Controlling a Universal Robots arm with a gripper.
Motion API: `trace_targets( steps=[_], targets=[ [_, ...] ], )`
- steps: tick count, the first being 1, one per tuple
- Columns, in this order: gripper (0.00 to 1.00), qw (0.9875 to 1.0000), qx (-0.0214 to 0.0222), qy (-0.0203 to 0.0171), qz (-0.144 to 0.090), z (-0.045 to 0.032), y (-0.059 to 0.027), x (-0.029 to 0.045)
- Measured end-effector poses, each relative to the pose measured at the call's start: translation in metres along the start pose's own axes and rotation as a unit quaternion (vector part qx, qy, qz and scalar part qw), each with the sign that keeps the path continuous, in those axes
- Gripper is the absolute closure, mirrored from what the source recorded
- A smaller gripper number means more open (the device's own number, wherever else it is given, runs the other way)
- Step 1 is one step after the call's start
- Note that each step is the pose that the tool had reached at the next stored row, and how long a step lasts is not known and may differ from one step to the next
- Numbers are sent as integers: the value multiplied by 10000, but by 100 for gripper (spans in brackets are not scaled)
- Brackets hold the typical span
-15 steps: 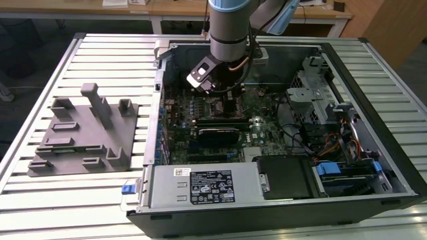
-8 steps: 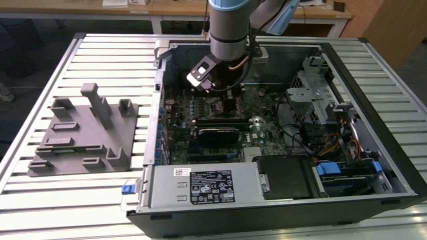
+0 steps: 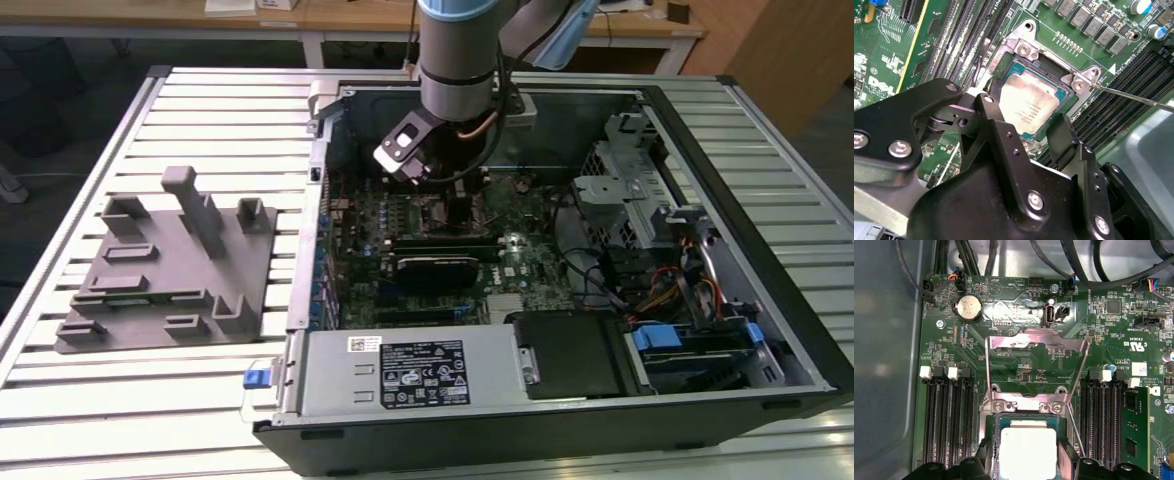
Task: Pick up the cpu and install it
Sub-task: 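Place the cpu into insertion slot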
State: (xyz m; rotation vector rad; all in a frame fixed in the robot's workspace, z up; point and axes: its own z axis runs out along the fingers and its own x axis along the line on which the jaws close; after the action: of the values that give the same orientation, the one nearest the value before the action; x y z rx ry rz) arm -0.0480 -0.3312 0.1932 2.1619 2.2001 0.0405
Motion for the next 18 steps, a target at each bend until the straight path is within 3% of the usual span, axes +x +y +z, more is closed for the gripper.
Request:
trace_targets(
  steps=[11,16,18],
  targets=[
    [37,10000,0,-1,0,4,0,7],
    [37,10000,2,-92,-5,-5,1,7],
    [37,10000,3,-98,-6,-15,1,7]
  ],
)
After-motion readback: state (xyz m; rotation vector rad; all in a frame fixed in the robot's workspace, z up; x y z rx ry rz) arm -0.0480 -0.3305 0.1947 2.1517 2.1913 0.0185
